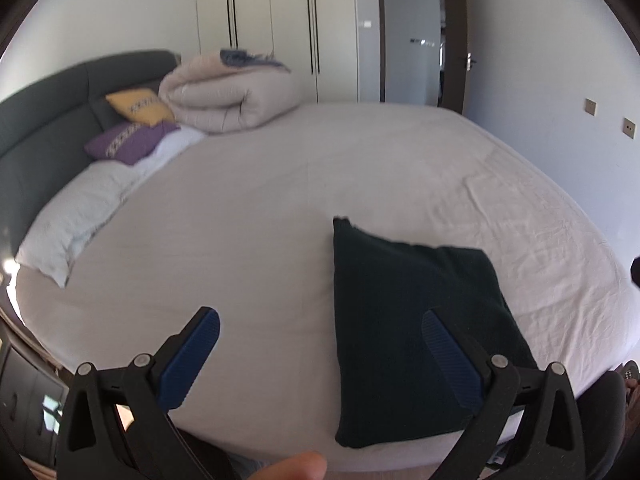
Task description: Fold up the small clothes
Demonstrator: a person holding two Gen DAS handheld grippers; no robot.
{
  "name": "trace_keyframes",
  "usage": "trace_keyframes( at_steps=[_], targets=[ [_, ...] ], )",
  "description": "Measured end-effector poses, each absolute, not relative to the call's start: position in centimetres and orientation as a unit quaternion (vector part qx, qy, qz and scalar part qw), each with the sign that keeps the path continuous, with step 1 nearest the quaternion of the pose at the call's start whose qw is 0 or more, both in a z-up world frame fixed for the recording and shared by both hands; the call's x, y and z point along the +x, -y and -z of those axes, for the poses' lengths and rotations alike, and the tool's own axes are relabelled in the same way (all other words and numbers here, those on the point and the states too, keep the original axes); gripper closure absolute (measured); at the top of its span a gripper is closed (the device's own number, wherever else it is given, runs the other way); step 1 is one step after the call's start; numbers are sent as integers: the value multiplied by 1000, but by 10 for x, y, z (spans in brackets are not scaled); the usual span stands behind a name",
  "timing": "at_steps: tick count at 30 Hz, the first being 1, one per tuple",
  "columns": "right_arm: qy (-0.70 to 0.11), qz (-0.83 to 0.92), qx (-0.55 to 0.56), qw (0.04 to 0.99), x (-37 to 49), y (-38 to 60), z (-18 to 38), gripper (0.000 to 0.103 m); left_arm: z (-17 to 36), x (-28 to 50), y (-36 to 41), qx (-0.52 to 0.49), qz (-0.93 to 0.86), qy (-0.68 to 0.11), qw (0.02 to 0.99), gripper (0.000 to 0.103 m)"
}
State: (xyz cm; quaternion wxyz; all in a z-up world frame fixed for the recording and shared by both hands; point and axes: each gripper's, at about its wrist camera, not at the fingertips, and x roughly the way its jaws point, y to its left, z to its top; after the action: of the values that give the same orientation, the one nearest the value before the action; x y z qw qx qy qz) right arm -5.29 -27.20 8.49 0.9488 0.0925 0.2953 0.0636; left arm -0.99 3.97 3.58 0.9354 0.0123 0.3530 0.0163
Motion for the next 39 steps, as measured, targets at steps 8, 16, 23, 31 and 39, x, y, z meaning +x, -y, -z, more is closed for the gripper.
trace_keyframes(
  at_steps=[8,16,23,31,39],
  targets=[
    [-374,-22,84,923,-24,239,-43,0,-15,-4,-44,21,-29,-380,924,0],
    [-404,-23,75,911,-20,236,-21,0,-5,-2,-39,22,-17,-395,918,0],
    [-412,-22,70,908,-17,231,-17,0,-4,-3,-40,17,-20,-394,919,0],
    [-416,-21,62,907,-15,226,-14,0,-3,-3,-42,15,-19,-396,918,0],
    [-424,-22,58,904,-10,225,-13,0,0,-1,-44,13,-19,-402,916,0]
  ],
)
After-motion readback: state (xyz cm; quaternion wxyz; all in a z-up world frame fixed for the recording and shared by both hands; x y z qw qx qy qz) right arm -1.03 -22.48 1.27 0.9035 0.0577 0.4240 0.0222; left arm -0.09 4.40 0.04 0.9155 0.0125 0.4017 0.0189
